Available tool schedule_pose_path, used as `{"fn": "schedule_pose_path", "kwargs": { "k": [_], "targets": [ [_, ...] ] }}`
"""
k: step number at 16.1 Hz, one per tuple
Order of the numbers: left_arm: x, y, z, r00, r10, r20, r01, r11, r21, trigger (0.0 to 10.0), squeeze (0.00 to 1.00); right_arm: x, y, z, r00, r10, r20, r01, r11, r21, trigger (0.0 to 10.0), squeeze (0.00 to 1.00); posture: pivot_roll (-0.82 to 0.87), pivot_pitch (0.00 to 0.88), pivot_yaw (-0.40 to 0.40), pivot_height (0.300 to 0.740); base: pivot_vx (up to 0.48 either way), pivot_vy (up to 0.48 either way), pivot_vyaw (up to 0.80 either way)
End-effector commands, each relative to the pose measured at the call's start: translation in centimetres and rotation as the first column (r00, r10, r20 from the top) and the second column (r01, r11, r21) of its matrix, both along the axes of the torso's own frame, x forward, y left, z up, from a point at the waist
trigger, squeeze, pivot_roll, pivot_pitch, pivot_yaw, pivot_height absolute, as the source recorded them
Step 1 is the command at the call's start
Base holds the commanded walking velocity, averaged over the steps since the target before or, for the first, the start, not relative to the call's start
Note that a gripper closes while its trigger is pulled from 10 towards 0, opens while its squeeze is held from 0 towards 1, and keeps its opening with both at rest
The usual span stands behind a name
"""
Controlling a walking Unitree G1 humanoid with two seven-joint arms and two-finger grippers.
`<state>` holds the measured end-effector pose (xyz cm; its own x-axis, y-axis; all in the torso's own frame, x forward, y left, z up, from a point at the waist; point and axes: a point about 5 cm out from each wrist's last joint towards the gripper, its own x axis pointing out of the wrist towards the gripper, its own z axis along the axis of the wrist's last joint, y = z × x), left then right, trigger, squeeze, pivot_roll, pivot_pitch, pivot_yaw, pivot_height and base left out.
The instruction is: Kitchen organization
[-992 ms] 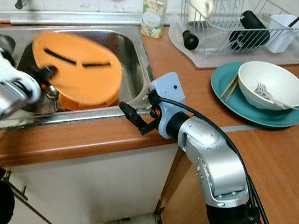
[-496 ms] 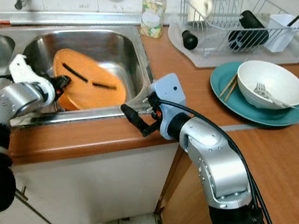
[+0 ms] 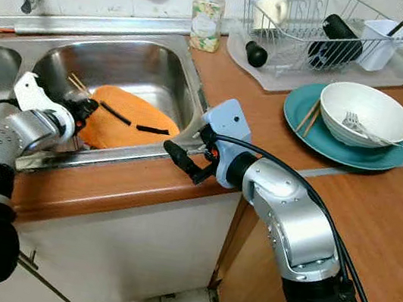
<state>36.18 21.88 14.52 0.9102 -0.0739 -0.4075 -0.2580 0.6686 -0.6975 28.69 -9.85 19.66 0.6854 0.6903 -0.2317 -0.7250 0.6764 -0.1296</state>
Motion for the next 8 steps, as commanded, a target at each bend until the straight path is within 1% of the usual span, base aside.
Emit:
{"fn": "schedule_pose_path", "kwargs": {
  "k": [1, 2, 3, 4, 6, 7, 8],
  "targets": [
    [0.0, 0.5, 0.5, 1.000, -0.003, 0.017, 0.002, 0.998, 0.069, 10.0, 1.00, -0.3, 0.2, -0.2, 1.000, 0.005, 0.011, -0.005, 1.000, -0.012, 10.0, 0.00, -0.13, 0.000, 0.114, 0.740, 0.000, 0.000, 0.00],
    [-0.3, 0.7, 0.3, 1.000, -0.012, 0.009, 0.011, 0.989, 0.146, 10.0, 1.00, -0.3, 0.1, -0.3, 1.000, -0.002, 0.008, 0.002, 1.000, -0.014, 10.0, 0.00, -0.13, 0.000, 0.110, 0.740, 0.000, 0.000, 0.00],
    [-0.4, 0.9, 0.2, 1.000, -0.025, 0.007, 0.023, 0.979, 0.203, 10.0, 1.00, -0.3, 0.0, -0.3, 1.000, -0.007, 0.007, 0.007, 1.000, -0.016, 10.0, 0.00, -0.13, 0.000, 0.105, 0.740, 0.000, 0.000, 0.00],
    [-0.6, 0.9, 0.2, 0.999, -0.048, 0.012, 0.042, 0.956, 0.291, 10.0, 1.00, -0.2, -0.1, -0.4, 1.000, -0.016, 0.005, 0.016, 1.000, -0.017, 10.0, 0.00, -0.13, 0.000, 0.096, 0.740, 0.000, 0.000, 0.00],
    [-0.7, 0.8, 1.0, 0.991, -0.120, 0.063, 0.078, 0.887, 0.456, 10.0, 1.00, 0.1, -0.3, -0.3, 0.999, -0.040, 0.014, 0.040, 0.999, -0.018, 10.0, 0.00, -0.14, 0.000, 0.093, 0.740, 0.000, 0.000, 0.00],
    [-0.9, 0.5, 1.7, 0.980, -0.166, 0.112, 0.083, 0.845, 0.529, 10.0, 1.00, 0.2, -0.4, -0.1, 0.998, -0.064, 0.021, 0.064, 0.998, -0.006, 10.0, 0.00, -0.15, 0.000, 0.098, 0.740, 0.000, 0.000, 0.00],
    [-1.2, -0.1, 2.4, 0.961, -0.219, 0.169, 0.078, 0.800, 0.595, 10.0, 1.00, 0.3, -0.7, 0.0, 0.994, -0.103, 0.019, 0.103, 0.994, 0.030, 10.0, 0.38, -0.15, 0.000, 0.099, 0.740, 0.000, 0.000, 0.00]
  ]
}}
